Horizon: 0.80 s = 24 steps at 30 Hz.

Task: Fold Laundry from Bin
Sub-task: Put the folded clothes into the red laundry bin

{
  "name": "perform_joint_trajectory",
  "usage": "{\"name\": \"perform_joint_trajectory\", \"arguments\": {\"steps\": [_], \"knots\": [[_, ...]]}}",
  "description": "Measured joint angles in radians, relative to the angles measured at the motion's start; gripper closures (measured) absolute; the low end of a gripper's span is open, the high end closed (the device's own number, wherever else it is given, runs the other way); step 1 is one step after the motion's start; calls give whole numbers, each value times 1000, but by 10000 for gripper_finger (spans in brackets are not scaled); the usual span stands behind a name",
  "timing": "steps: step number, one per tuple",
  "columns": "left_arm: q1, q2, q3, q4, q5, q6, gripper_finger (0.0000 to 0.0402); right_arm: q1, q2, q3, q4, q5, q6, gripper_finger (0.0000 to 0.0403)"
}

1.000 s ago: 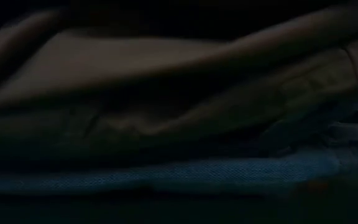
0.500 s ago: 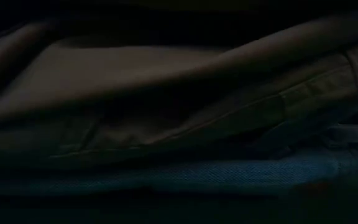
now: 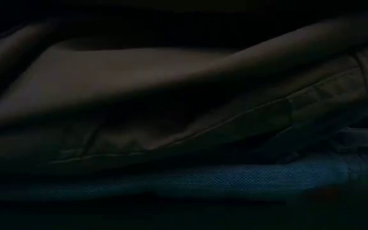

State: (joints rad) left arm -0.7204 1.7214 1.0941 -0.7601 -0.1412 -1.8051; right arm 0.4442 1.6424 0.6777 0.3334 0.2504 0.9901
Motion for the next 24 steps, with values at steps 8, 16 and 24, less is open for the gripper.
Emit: {"name": "perform_joint_trajectory", "arguments": {"steps": [8, 16, 24], "knots": [[39, 0, -32, -17, 28, 8, 335, 0, 0, 0, -1, -2, 0, 391], [53, 0, -86, 15, 156, 7, 275, 0, 0, 0, -1, -18, 0, 391], [68, 0, -106, 105, 50, -20, 235, 0, 0, 0, -9, -19, 0, 391]]}}
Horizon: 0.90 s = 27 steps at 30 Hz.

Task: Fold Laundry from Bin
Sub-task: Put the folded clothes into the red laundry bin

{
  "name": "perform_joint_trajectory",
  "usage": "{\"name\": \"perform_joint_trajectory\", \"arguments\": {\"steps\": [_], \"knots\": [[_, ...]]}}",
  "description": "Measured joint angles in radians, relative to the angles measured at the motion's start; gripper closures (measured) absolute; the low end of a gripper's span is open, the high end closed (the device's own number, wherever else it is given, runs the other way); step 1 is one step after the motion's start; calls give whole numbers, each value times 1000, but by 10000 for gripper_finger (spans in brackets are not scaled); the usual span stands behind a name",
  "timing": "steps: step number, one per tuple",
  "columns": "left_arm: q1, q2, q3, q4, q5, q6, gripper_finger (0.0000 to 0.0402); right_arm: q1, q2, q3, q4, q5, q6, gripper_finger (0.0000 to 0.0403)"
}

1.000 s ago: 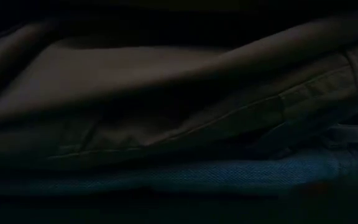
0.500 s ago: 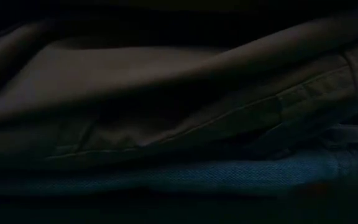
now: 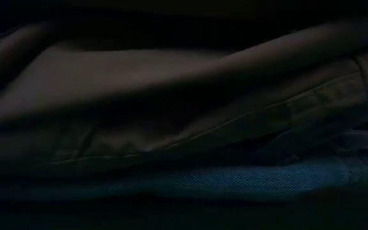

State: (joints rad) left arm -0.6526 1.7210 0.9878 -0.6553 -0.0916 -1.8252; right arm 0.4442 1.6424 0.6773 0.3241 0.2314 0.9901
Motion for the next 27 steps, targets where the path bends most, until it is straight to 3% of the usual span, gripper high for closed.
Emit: {"name": "perform_joint_trajectory", "arguments": {"steps": [4, 14, 23, 27], "knots": [[3, 0, 0, 20, -24, 0, 241, 0, 0, 0, -16, -3, 0, 391], [-9, -33, 0, -21, 33, -5, 269, 0, 0, 0, -37, -7, 0, 391], [-46, -78, 0, -4, -165, -89, 284, 0, 0, 0, -38, -7, 0, 391], [-49, -38, 0, 27, -183, -136, 283, 0, 0, 0, -38, -8, 0, 391]]}}
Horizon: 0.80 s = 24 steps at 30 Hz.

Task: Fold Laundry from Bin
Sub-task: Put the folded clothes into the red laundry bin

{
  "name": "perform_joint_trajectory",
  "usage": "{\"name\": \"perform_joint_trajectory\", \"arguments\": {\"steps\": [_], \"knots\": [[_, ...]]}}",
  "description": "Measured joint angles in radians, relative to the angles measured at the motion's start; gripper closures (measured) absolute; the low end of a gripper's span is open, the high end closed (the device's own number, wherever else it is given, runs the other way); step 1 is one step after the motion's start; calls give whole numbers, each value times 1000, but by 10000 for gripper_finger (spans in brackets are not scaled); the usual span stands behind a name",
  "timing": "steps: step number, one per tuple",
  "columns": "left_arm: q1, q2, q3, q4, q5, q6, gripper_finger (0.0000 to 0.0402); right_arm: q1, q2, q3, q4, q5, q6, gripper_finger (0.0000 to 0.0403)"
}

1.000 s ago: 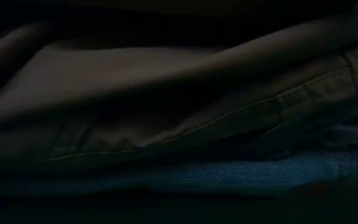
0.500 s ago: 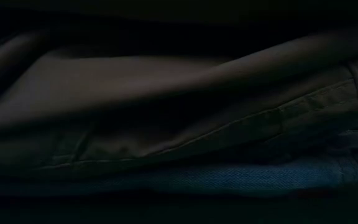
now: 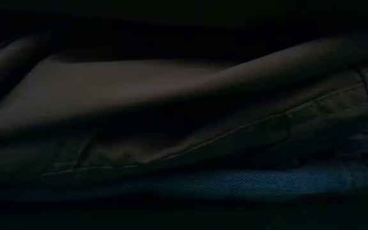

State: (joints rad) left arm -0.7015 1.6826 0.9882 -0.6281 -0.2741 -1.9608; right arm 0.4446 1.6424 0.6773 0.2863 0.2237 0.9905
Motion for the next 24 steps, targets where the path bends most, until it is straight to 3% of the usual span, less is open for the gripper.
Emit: {"name": "perform_joint_trajectory", "arguments": {"steps": [16, 24], "knots": [[37, 107, 3, 108, 9, 6, 291, 0, 0, 0, -3, -15, 0, 391], [36, 109, 0, 198, -63, 25, 390, 0, 0, 0, 9, -18, 0, 391]]}}
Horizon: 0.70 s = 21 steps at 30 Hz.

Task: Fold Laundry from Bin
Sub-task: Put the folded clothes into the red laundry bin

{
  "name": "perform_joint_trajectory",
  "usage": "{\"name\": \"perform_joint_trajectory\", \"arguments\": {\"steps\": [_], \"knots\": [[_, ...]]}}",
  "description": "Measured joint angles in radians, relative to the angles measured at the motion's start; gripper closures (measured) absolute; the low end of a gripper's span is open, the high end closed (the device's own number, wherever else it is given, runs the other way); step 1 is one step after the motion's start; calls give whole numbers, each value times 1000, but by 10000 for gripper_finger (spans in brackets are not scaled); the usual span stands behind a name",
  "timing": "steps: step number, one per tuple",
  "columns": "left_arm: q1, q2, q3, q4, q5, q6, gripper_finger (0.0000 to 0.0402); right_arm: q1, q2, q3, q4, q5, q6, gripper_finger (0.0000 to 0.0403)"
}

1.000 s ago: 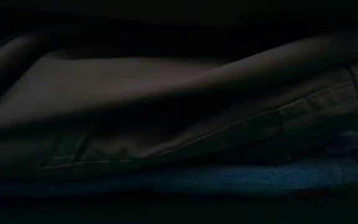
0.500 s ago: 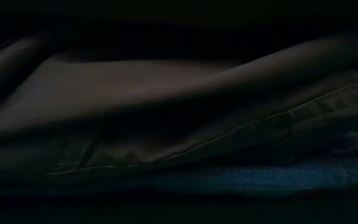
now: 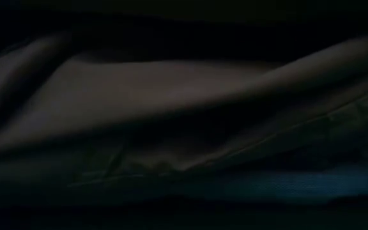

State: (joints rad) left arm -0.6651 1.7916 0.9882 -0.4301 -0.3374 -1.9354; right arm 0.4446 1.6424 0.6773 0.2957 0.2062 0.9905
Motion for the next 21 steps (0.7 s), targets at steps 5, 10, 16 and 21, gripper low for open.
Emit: {"name": "perform_joint_trajectory", "arguments": {"steps": [5, 10, 16, 21], "knots": [[-1, -7, 7, -3, -2, 1, 397, 0, 0, 0, 10, 0, 0, 391], [-2, -53, 24, 4, -16, 35, 400, 0, 0, 0, 72, 0, 0, 391], [-2, -85, 26, 29, -50, 60, 401, 0, -2, -1, 120, 0, 0, 391], [-3, -87, 26, 76, -74, 65, 401, 0, -3, -2, 151, 1, 0, 391]]}}
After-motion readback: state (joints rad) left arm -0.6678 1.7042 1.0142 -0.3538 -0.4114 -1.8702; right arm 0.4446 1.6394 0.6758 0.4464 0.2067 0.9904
